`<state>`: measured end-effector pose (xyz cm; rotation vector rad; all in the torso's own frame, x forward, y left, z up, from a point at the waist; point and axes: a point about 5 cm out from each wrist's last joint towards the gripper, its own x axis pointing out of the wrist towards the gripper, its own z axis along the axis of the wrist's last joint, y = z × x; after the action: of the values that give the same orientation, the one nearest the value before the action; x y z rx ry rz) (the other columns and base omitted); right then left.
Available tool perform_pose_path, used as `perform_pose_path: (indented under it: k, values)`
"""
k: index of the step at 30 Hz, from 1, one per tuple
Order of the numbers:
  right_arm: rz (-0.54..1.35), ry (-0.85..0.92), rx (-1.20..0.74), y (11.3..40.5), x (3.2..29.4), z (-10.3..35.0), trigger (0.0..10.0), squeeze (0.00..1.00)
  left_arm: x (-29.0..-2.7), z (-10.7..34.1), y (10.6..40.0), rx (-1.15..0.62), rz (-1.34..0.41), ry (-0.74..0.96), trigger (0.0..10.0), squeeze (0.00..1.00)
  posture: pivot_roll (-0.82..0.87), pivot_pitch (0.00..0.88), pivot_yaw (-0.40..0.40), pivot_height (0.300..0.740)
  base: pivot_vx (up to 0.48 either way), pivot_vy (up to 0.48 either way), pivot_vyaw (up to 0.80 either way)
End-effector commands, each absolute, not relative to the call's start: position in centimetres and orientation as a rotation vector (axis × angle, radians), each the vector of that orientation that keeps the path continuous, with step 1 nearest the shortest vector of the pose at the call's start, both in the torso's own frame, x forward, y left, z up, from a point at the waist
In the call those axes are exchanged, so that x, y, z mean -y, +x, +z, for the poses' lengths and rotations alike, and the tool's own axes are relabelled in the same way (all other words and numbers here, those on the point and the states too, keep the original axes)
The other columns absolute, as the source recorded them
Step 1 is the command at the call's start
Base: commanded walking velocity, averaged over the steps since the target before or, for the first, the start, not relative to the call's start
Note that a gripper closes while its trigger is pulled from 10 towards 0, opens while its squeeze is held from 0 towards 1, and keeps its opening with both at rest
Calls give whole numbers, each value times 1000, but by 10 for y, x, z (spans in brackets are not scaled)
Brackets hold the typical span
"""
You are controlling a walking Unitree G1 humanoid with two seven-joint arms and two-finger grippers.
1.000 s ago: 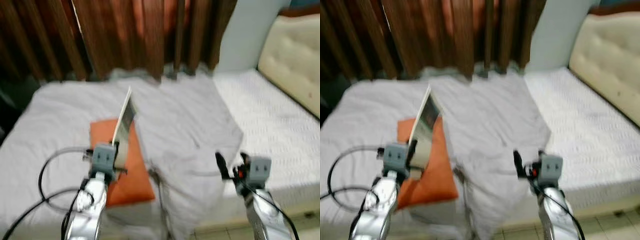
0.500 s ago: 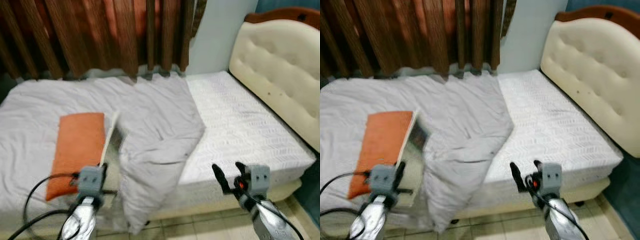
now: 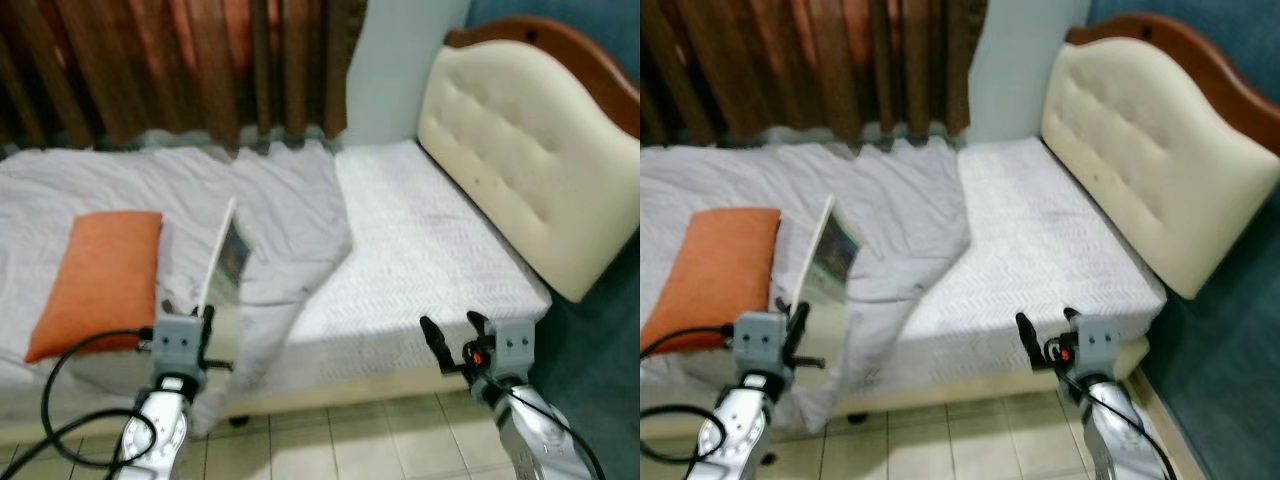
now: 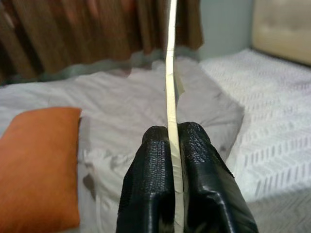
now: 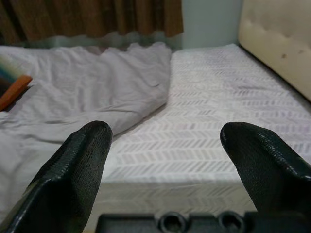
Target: Clean up the room
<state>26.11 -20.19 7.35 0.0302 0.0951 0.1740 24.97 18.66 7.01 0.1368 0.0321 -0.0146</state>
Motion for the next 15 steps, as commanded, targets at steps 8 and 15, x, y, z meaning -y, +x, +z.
perform_pose_path:
  k: [8,15]
  values:
    - [183,2,-121,263,201,67,10000,0,-174,73,258,-13,-26,115,10000,0,-70,0,5,740,0,-480,0]
    - [182,-9,-138,259,200,64,10000,0,-173,71,258,-21,-35,126,10000,0,-73,0,5,740,0,-480,597]
